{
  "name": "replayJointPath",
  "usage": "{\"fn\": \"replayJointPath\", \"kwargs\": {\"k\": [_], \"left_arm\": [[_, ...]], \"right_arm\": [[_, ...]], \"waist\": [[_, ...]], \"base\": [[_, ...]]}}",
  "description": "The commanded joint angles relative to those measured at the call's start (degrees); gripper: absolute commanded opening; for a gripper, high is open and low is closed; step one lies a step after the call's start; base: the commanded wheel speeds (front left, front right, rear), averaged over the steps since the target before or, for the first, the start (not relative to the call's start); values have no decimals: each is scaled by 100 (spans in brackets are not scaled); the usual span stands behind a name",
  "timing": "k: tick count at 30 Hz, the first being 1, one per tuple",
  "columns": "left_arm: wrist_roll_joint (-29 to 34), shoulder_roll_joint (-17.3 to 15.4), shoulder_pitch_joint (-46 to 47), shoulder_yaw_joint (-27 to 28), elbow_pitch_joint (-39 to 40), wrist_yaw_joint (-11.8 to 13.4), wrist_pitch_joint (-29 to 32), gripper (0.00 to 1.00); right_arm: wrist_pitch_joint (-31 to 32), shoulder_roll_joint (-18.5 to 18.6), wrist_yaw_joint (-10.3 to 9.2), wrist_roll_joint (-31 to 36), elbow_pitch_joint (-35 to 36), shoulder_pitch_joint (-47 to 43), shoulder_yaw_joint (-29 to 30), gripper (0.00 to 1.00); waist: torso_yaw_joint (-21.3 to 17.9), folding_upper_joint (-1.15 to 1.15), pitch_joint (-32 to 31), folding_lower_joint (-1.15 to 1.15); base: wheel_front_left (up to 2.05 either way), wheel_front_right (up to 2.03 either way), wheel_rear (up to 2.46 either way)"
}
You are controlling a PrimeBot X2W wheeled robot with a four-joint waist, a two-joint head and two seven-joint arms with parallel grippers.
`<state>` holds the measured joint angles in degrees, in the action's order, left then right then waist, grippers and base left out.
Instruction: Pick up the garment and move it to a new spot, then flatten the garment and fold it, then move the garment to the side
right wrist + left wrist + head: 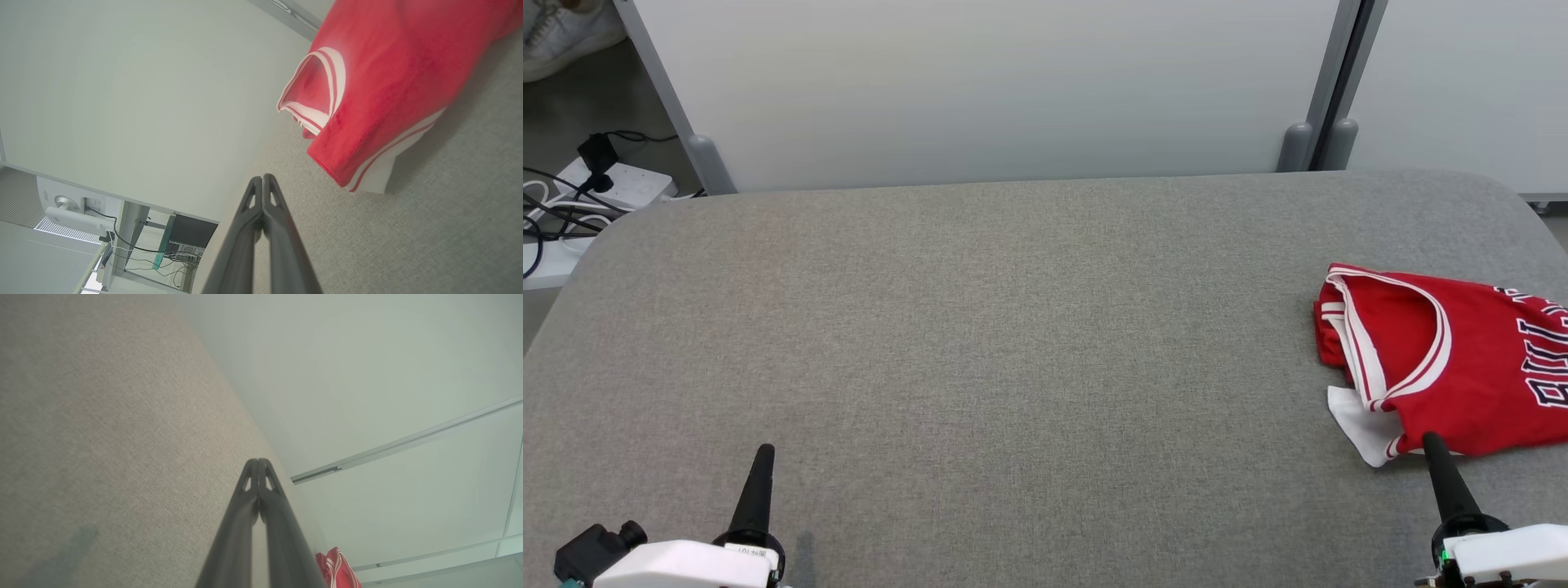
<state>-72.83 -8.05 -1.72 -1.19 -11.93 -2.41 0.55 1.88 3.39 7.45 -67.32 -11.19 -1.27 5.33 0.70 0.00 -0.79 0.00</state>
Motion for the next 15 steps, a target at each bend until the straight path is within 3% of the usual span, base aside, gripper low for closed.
{"fn": "replayJointPath", "kwargs": {"k": [1,15], "left_arm": [[-130,-34,342,191,100,-66,31,0],[-892,185,528,420,-31,-250,255,0]], "right_arm": [[38,50,3,-149,115,303,-42,0],[202,20,3,-1135,-50,486,11,0]], "waist": [[-1,0,2,0],[-30,0,42,0]], "base": [[0,0,0],[0,0,0]]}}
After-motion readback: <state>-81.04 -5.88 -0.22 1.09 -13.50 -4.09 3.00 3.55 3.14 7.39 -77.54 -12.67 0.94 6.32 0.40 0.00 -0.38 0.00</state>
